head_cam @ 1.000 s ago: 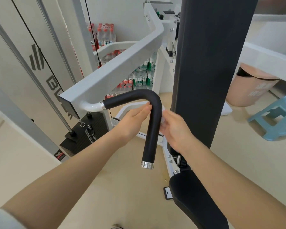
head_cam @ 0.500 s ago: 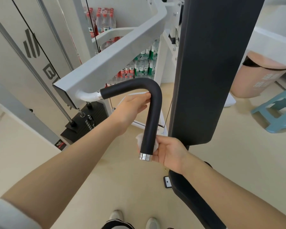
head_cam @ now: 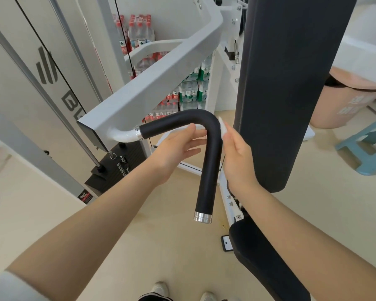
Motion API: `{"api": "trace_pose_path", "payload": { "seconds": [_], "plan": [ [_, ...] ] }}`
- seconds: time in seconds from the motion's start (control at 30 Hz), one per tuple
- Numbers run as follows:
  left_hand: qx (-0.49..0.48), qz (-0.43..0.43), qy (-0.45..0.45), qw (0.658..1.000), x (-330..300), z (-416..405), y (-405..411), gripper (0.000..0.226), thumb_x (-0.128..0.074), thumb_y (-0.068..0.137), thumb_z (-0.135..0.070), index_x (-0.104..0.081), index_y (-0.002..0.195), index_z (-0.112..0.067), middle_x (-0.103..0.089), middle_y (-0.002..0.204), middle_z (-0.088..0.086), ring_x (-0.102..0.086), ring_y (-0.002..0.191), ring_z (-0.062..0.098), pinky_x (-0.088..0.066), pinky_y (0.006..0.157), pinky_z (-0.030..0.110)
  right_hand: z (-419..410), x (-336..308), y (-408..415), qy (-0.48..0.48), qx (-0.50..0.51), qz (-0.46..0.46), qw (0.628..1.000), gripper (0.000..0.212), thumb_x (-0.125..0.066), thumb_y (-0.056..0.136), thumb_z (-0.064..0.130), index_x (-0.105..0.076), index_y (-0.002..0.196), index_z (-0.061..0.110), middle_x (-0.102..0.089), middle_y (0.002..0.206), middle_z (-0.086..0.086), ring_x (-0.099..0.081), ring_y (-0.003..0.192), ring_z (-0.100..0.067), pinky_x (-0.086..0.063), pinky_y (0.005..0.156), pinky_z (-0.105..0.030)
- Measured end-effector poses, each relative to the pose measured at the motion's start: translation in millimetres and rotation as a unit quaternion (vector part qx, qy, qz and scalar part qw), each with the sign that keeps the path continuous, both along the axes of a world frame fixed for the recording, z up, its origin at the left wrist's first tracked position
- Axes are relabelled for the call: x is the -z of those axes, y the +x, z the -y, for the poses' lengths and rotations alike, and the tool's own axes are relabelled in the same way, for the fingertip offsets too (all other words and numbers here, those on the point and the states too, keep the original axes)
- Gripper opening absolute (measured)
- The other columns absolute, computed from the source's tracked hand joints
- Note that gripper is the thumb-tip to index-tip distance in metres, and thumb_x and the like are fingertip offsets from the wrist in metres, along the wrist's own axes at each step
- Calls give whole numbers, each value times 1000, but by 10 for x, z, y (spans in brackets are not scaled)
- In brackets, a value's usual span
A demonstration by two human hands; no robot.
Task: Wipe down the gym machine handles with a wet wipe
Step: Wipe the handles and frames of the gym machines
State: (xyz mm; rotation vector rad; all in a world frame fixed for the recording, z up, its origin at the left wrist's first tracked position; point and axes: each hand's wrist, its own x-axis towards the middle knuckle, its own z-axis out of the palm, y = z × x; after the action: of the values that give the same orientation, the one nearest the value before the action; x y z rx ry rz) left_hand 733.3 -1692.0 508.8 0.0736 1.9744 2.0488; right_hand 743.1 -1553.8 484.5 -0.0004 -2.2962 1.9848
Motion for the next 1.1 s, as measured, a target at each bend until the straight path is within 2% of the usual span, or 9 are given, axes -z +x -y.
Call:
{"api": "trace_pose_path", "payload": {
  "seconds": [0.1,0.23,0.4,0.57,0.67,0.73,0.93,1.0,1.1],
  "plan": [
    [-7,-1,8,1000,11,42,-33,42,-23,101,-35,-58,117,-18,-63,120,0,-60,110,12,-46,94,28,-91,-91,-143,187,-76,-155,967,35,-35,99,25,-61,121,17,-50,139,4,-36,133,-8,-27,112,-27],
    [-73,25,-6,997,67,47,-86,41,-25,101,-37,-62,106,-21,-68,103,1,-62,102,18,-46,97,38,-227,-117,-150,513,-245,-359,740,35,-37,94,23,-69,86,13,-70,96,-3,-59,107,-22,-30,109,-34],
    [-107,41,-16,993,85,38,-39,44,-27,100,-39,-63,107,-15,-69,104,1,-64,99,17,-49,92,34,-100,-462,-289,642,-283,-309,642,35,-35,97,28,-68,91,19,-69,94,3,-59,99,-17,-17,114,-35],
    [-138,40,-28,989,85,116,44,45,-26,100,-39,-65,101,-17,-69,105,1,-63,101,20,-49,87,33,53,-265,218,652,-427,-307,546,26,-42,92,22,-63,77,17,-61,69,2,-51,71,-22,-42,93,-41],
    [-138,50,-38,988,99,120,131,45,-25,100,-38,-64,103,-17,-68,105,1,-63,98,20,-48,89,33,-167,-194,31,593,-375,-391,596,12,-57,88,21,-68,83,21,-70,81,4,-63,83,-20,-38,104,-41],
    [-132,52,-40,989,98,93,197,42,-26,101,-37,-64,102,-17,-68,104,2,-64,93,19,-48,89,34,-350,-135,-226,545,-230,-402,698,16,-61,86,16,-70,99,16,-71,103,-3,-64,103,-23,-39,103,-41],
    [-91,21,-42,995,171,-110,468,31,-42,97,-13,-60,118,-28,-69,104,4,-66,97,26,-50,93,40,-119,-18,48,192,-79,-127,970,42,-36,100,16,-36,142,15,-36,147,4,-34,133,-7,-24,106,-10],
    [-76,9,-36,996,197,-164,565,37,-44,96,-8,-57,122,-31,-69,103,3,-66,96,21,-50,92,37,-16,56,227,29,-70,14,997,45,-30,101,22,-23,146,26,-41,139,17,-41,125,-2,-33,100,-8],
    [-90,11,-45,995,211,-207,667,38,-47,94,-8,-55,123,-33,-63,114,18,-62,102,27,-49,95,36,9,216,547,-291,-123,191,929,40,-31,101,20,-34,141,22,-55,131,-2,-54,118,-13,-41,103,-31]
  ]
}}
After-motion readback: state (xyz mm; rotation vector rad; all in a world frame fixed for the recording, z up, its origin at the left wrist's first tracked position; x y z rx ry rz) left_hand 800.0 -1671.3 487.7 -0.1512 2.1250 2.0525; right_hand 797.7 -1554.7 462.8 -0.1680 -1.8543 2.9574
